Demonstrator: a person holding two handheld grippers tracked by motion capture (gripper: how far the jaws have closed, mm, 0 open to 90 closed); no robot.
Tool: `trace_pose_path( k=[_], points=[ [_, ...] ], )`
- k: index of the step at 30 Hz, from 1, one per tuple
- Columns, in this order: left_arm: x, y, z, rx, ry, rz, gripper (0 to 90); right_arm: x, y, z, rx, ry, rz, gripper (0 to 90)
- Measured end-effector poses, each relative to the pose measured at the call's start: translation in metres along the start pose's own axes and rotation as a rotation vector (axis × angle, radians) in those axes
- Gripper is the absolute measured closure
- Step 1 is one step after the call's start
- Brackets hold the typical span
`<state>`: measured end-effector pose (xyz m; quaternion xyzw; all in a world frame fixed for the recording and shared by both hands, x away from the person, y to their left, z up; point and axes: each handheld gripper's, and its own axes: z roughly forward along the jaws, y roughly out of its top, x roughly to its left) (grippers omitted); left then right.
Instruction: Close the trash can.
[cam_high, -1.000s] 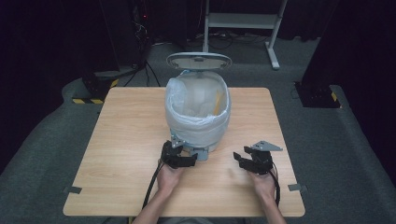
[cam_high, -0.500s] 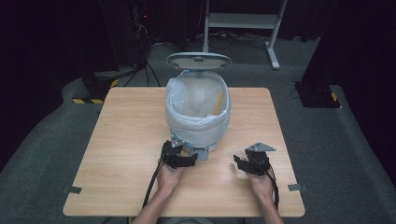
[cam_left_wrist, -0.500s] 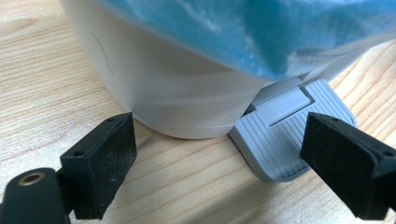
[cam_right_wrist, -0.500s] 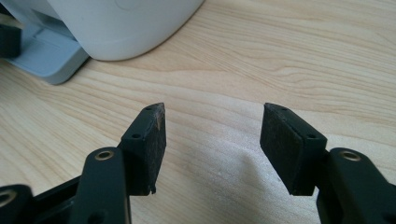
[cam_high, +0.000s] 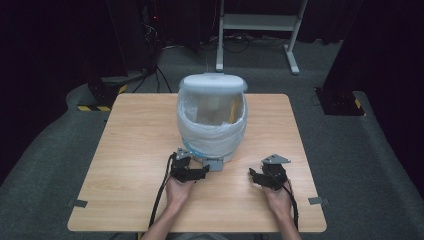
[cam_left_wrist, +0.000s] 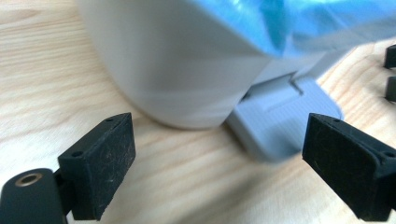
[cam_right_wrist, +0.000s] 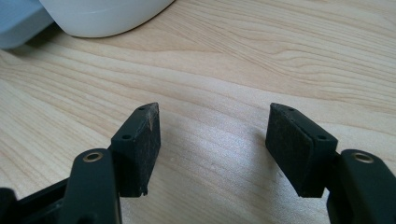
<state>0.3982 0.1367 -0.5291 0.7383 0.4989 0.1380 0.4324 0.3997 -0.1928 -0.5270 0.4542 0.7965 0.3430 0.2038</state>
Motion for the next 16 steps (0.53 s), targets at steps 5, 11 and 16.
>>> trace_pose_path(
  k=[5,11,16],
  points=[
    [0.007,-0.011,-0.017,0.028,0.054,0.049,9.3,0.000,0.000,0.000,0.000,0.000,0.000,35.3],
    [0.016,-0.017,-0.026,0.096,0.180,0.138,10.7,0.000,0.000,0.000,0.001,-0.002,0.001,34.9],
    [0.016,-0.017,-0.026,0.101,0.184,0.160,9.6,0.000,0.000,0.000,0.001,-0.002,0.001,34.6]
  ],
)
